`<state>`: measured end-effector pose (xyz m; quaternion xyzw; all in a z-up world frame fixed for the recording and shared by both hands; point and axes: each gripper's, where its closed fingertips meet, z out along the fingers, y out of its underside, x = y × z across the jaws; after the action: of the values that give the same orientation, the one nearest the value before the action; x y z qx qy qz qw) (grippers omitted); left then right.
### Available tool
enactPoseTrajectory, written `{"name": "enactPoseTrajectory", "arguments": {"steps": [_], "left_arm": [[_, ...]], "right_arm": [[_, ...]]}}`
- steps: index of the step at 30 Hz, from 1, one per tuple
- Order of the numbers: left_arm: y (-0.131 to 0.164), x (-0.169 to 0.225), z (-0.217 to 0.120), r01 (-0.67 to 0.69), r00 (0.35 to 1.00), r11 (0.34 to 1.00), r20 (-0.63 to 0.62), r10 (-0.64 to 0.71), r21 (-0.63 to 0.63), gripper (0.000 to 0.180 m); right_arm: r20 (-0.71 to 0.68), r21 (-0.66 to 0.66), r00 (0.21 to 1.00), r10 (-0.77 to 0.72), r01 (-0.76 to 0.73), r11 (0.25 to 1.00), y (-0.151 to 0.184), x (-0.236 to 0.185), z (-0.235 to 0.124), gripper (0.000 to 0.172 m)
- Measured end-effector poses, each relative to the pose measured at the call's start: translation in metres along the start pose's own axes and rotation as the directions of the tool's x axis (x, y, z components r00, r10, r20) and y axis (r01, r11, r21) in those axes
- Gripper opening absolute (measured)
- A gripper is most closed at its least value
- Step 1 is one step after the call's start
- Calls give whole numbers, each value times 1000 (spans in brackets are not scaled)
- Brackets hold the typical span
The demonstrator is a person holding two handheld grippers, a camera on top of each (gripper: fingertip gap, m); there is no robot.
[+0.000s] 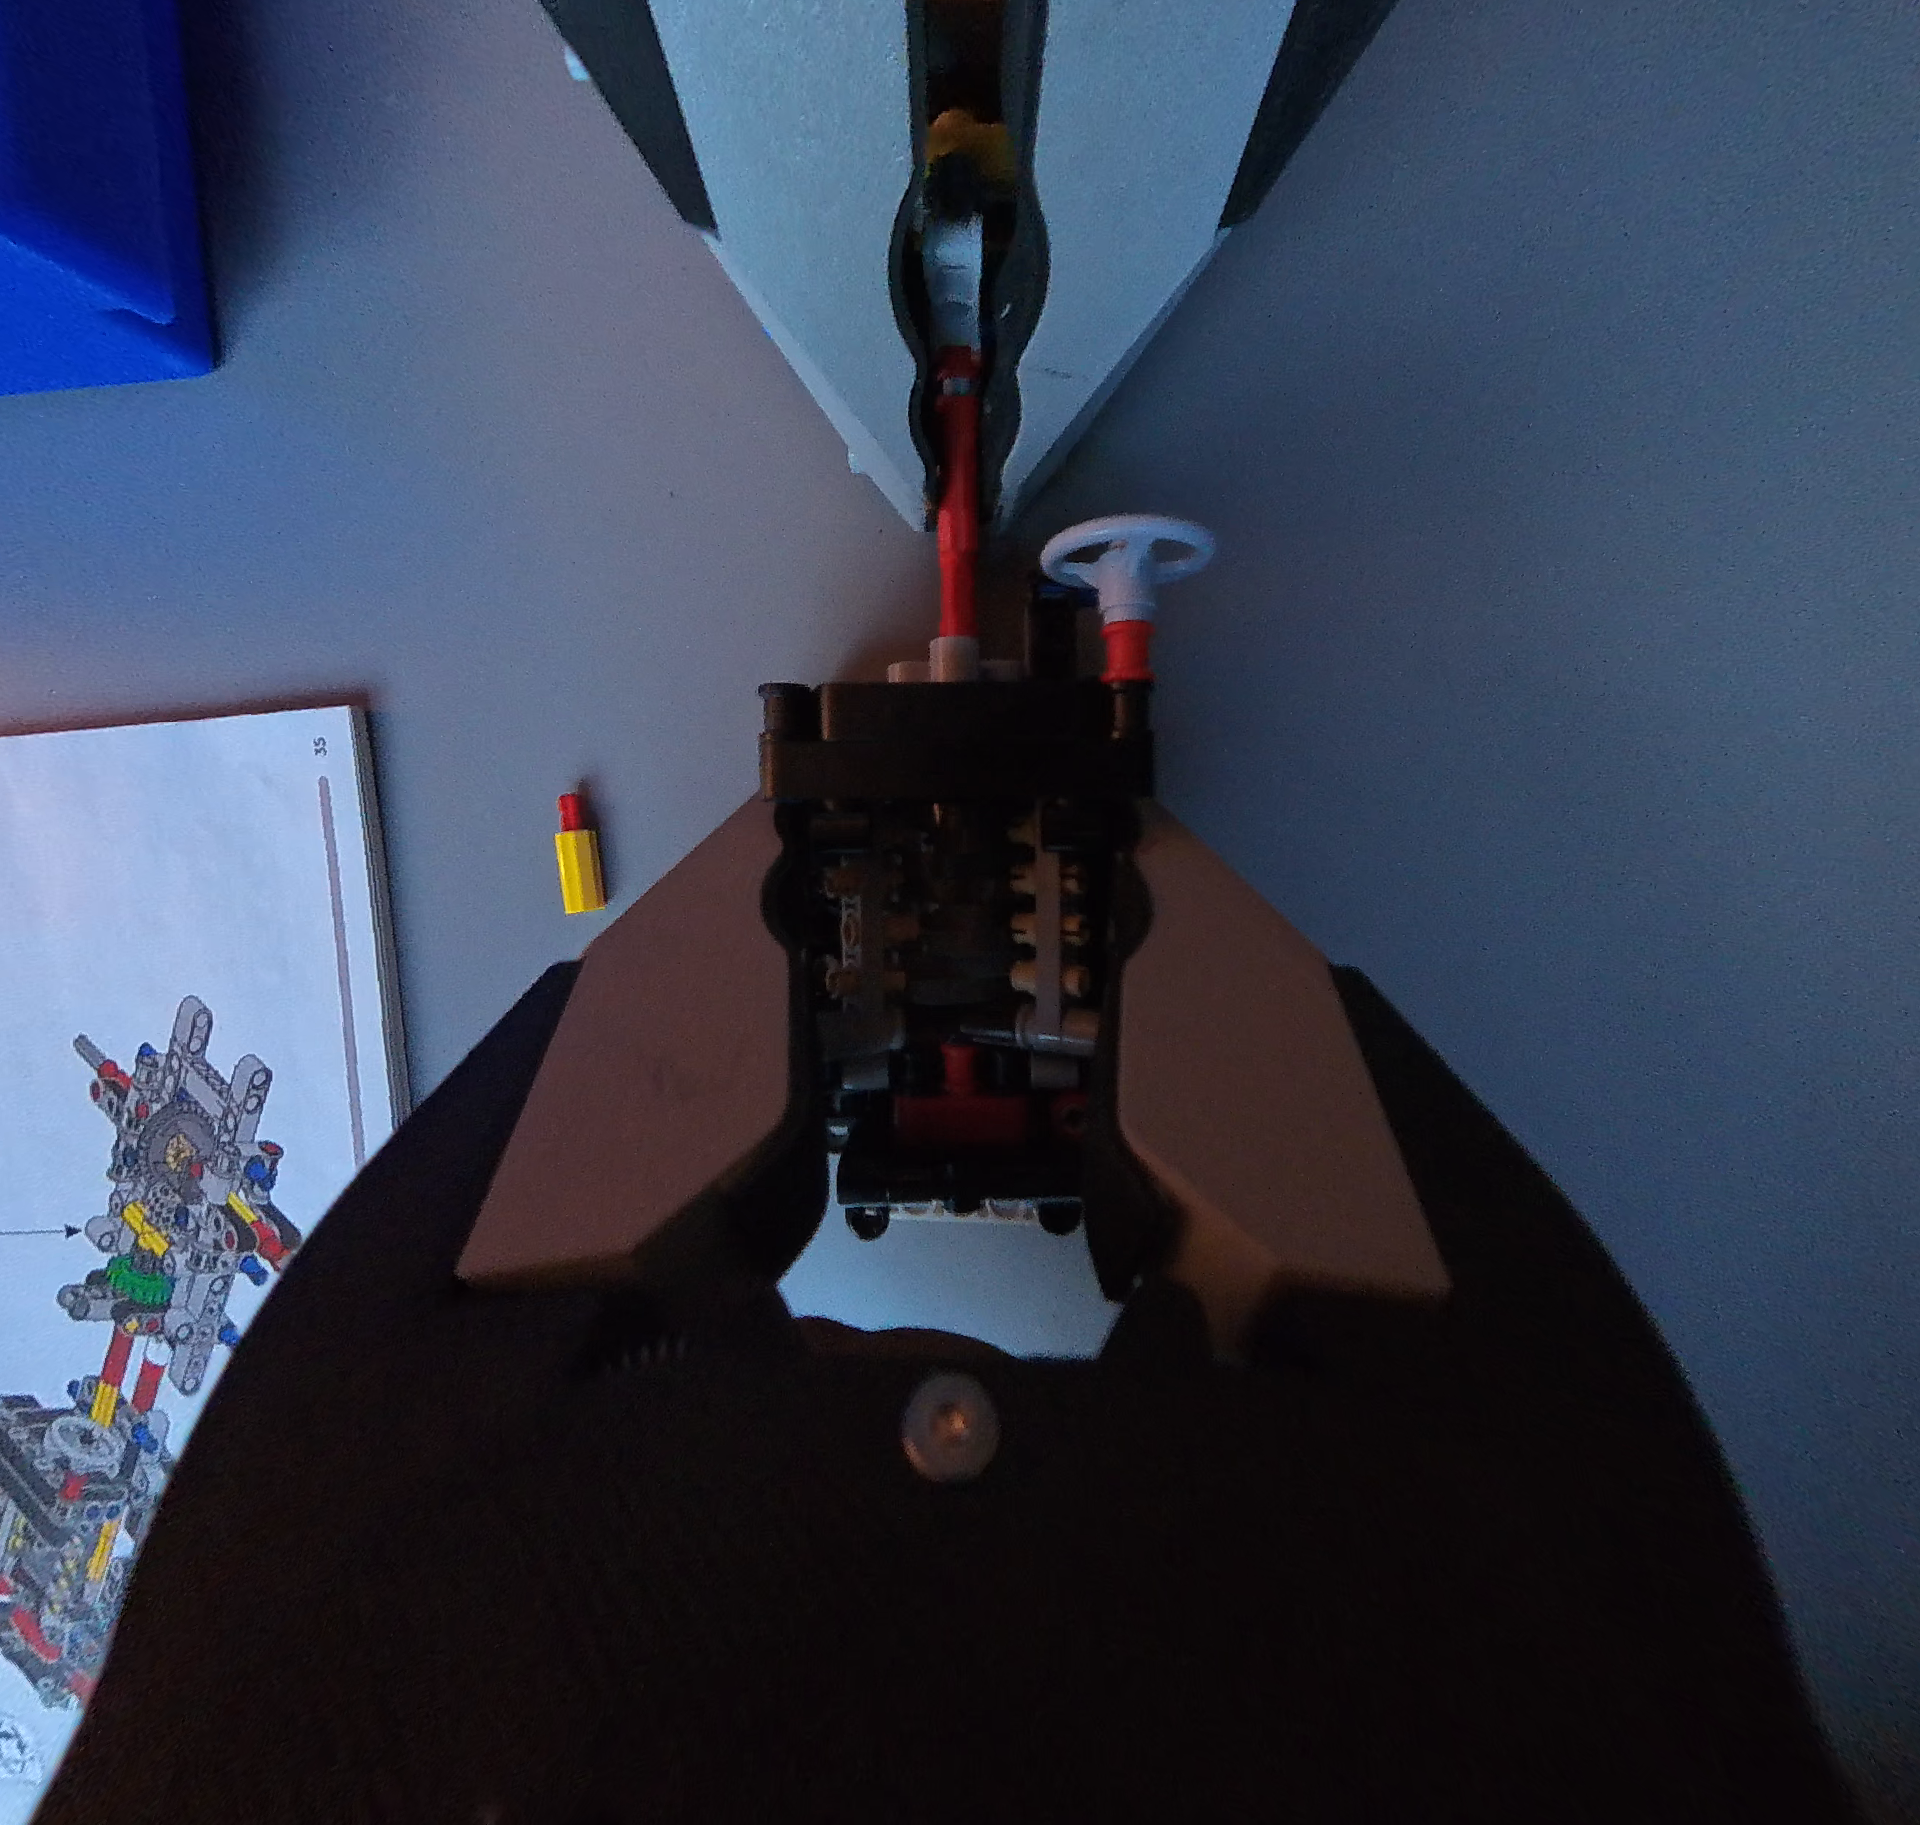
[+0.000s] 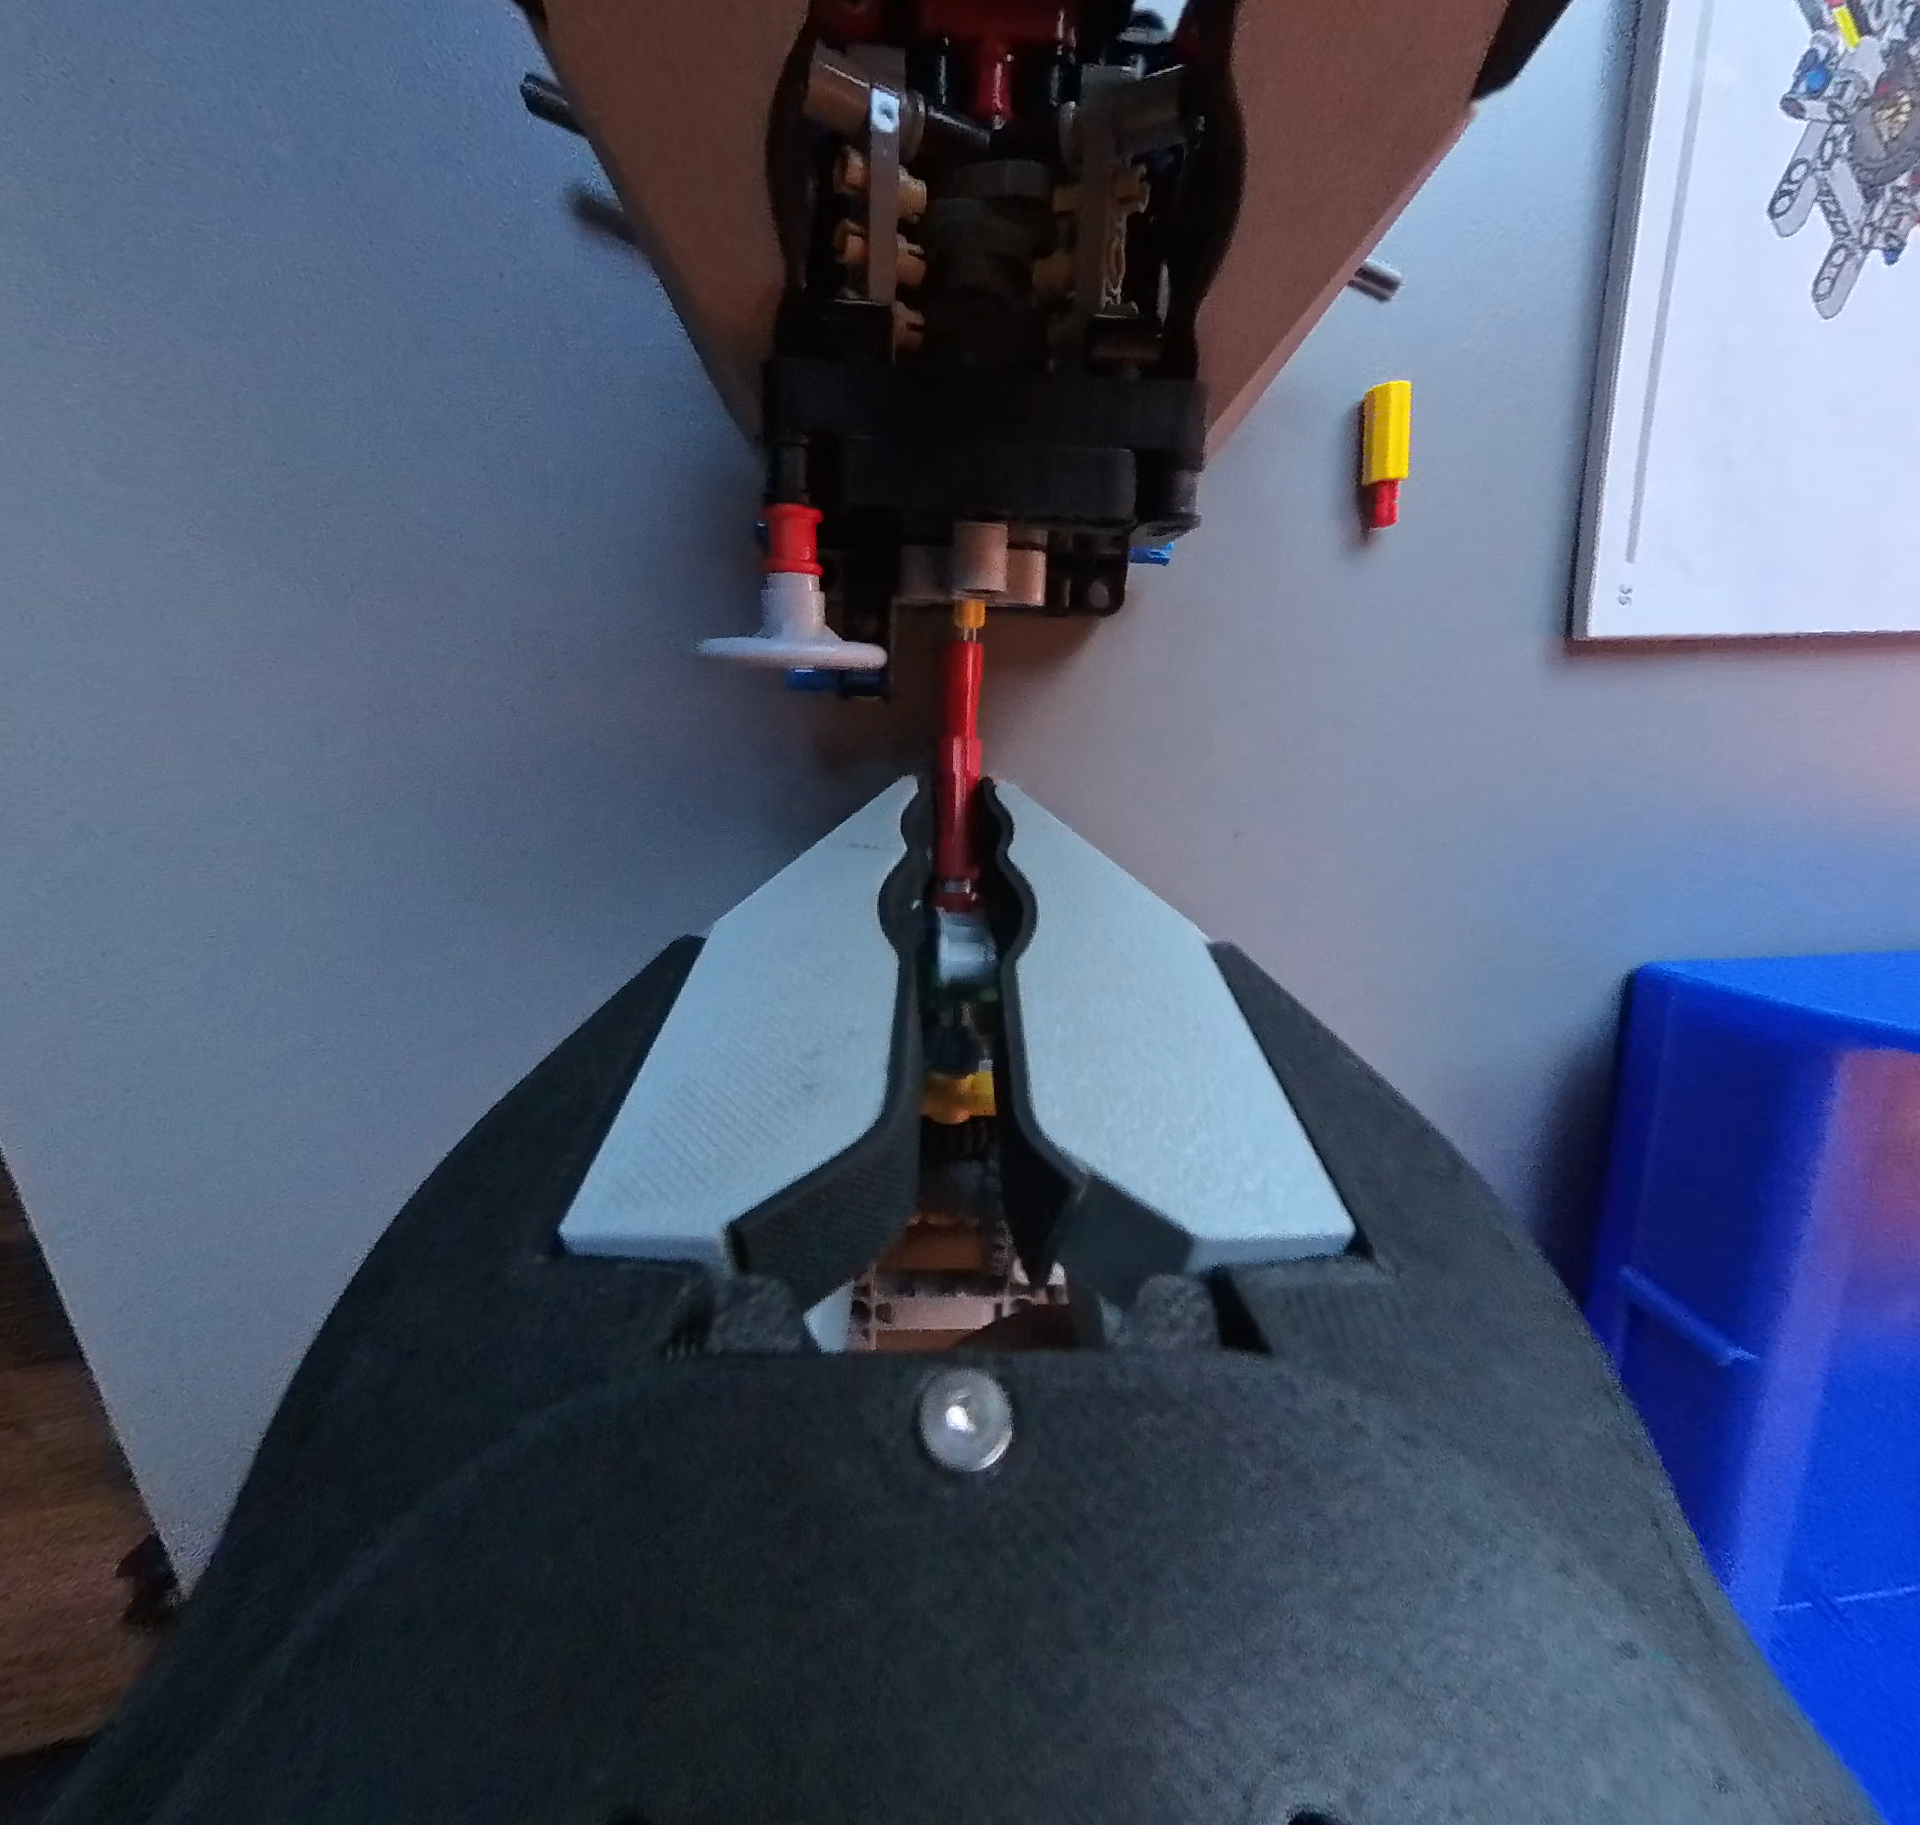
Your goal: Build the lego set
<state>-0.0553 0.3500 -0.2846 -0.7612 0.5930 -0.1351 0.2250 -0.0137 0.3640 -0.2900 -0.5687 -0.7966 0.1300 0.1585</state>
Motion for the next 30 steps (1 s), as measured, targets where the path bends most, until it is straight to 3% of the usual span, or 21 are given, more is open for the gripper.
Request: {"name": "enactPoseTrajectory", "arguments": {"steps": [8,15,26,30], "left_arm": [[-1,0,0,15,1000,1000,-1,-15,14,56],[-3,0,-1,11,1000,999,-8,-10,45,55],[-2,-2,-1,12,1000,999,2,-12,41,55],[11,-8,-5,46,999,999,-2,-46,10,55]], "right_arm": [[-11,15,999,41,-41,999,1,0,-1,4],[29,133,997,77,-80,988,-12,1,0,4],[-2,98,999,34,-34,995,-12,3,4,4],[-94,-9,993,65,-66,998,18,22,-5,4]]}}
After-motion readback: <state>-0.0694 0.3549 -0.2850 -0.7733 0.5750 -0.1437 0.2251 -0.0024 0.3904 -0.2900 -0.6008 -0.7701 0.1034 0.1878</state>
